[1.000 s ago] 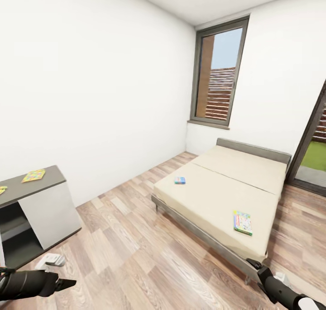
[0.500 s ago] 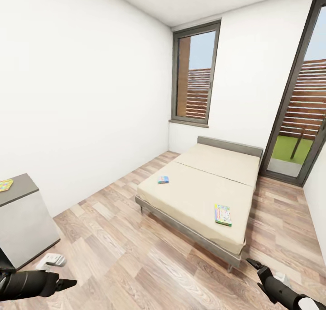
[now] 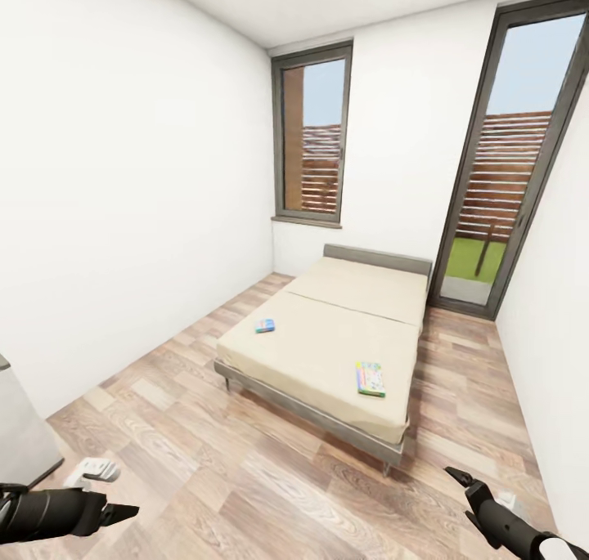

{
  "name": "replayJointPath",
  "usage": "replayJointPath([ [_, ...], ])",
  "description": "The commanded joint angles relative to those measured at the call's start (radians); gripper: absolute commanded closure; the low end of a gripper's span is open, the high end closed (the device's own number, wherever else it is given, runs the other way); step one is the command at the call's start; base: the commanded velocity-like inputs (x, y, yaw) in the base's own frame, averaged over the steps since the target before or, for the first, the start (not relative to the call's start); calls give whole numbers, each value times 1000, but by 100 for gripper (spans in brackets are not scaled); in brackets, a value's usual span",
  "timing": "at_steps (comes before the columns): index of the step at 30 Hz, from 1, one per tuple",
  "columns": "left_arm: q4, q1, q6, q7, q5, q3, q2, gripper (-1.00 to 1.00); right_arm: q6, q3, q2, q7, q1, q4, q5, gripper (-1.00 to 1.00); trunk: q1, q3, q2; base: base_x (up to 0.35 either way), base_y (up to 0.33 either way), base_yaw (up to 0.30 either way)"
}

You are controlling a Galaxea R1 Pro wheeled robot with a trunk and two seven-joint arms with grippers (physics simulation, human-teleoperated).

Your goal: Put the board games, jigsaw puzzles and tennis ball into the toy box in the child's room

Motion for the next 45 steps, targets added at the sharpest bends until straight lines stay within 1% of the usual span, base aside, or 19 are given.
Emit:
replayJointPath([
  [1,0,0,8,-3,1,1,0,-100,8,-5,1,1,-1,1,-2,-100,0,0,-1,0,0,-281],
  [29,0,0,7,-1,1,1,0,-100,5,-5,-1,1,-1,3,-2,-100,0,0,-1,7,0,-281],
  [35,0,0,6,0,1,1,0,-100,5,-5,0,1,-1,4,-1,-100,0,0,-1,181,66,-281],
  [45,1,0,6,0,1,1,0,-100,3,-5,0,1,-1,4,-1,-100,0,0,-1,275,124,-281],
])
